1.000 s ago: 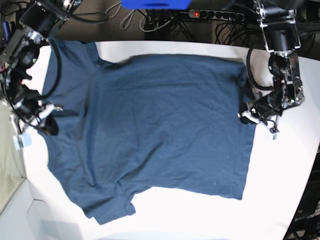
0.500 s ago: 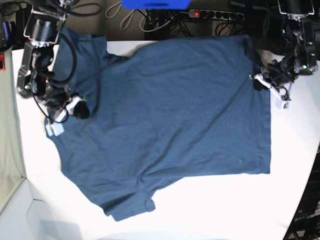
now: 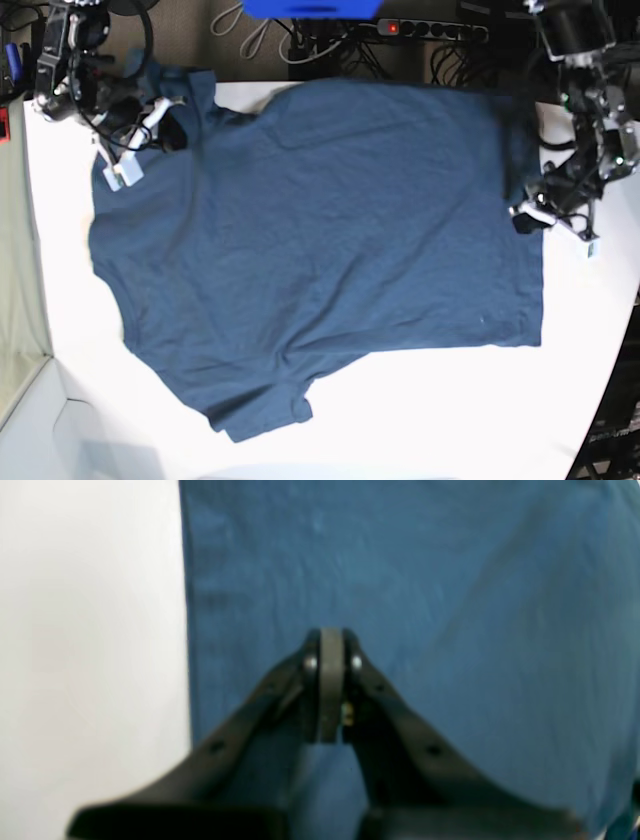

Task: Layout the t-shirt on the table in an organized manner, then fold the t-shirt properly
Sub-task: 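Regrasp the shirt near the shoulders with both grippers, then pull the shirt sides apart with both grippers to smooth it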

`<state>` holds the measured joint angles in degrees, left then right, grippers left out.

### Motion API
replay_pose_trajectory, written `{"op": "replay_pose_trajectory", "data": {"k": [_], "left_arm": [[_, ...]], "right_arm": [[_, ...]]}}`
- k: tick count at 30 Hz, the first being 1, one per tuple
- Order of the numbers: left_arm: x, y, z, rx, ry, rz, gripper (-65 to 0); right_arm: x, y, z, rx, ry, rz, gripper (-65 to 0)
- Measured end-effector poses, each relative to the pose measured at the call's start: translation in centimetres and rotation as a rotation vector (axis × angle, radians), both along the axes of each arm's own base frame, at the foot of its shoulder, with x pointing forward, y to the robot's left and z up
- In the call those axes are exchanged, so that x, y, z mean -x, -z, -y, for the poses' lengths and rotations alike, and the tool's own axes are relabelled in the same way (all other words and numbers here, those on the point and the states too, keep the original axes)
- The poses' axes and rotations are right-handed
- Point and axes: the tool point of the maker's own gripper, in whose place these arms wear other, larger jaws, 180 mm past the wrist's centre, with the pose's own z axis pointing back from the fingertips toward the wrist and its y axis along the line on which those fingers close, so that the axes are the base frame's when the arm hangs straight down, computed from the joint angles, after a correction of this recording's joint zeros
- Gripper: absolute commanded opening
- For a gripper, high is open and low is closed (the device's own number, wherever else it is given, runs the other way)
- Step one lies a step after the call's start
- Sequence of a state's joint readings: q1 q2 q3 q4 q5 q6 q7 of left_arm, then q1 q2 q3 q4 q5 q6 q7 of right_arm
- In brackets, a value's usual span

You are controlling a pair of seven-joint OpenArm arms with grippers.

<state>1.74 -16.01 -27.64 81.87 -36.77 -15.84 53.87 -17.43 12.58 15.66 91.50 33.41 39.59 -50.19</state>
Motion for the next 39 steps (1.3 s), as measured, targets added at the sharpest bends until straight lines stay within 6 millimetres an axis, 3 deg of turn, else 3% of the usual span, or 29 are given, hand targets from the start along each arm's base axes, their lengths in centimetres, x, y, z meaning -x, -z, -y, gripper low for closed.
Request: {"op": "replay_pose_trajectory", "data": {"k": [4, 7, 11, 14, 18, 24, 27, 30, 34, 37, 39], "left_arm": [[-1.0, 3.0, 0.3, -0.018, -0.019, -0.089, -65.0], [-1.1, 4.1, 0.2, -0.037, -0.023, -0.105, -65.0], [-0.5, 4.9, -0.6, -0.094, -0.016, -0.096, -65.0], [1.0, 5.3, -1.8, -0.117, -0.028, -0.078, -65.0], [3.2, 5.4, -5.1, -0.185, -0.038, -0.111, -65.0], [3.9, 5.7, -5.6, -0.210, -0.047, -0.101, -65.0], [4.1, 5.5, -5.4, -0.222, -0.049, -0.104, -65.0], [5.0, 5.4, -5.0, -0.249, -0.033, -0.135, -65.0], [5.9, 5.1, -4.4, -0.273, -0.010, -0.152, -65.0], [6.0, 4.9, -4.2, -0.286, -0.001, -0.163, -65.0], [6.0, 4.8, -4.1, -0.287, 0.000, -0.161, -65.0]], "right_arm": [[0.5, -0.7, -0.5, 0.024, -0.033, 0.005, -64.0], [-0.9, -2.7, -0.4, 0.071, -0.057, 0.072, -63.9], [-6.2, -7.9, -0.9, 0.069, -0.072, 0.270, -63.6], [-9.4, -9.5, -0.2, 0.074, -0.053, 0.336, -63.6], [-14.8, -9.0, 0.5, 0.018, -0.007, 0.317, -63.5], [-23.2, -8.4, 0.0, -0.183, 0.097, 0.246, -63.5], [-25.2, -7.7, -0.5, -0.235, 0.132, 0.220, -63.5], [-25.9, -6.6, -2.1, -0.277, 0.132, 0.223, -63.5], [-24.4, -3.8, -4.2, -0.276, 0.101, 0.196, -63.5], [-22.1, -1.4, -3.8, -0.251, 0.097, 0.148, -63.5], [-21.1, -0.6, -2.3, -0.250, 0.120, 0.141, -63.6]]}}
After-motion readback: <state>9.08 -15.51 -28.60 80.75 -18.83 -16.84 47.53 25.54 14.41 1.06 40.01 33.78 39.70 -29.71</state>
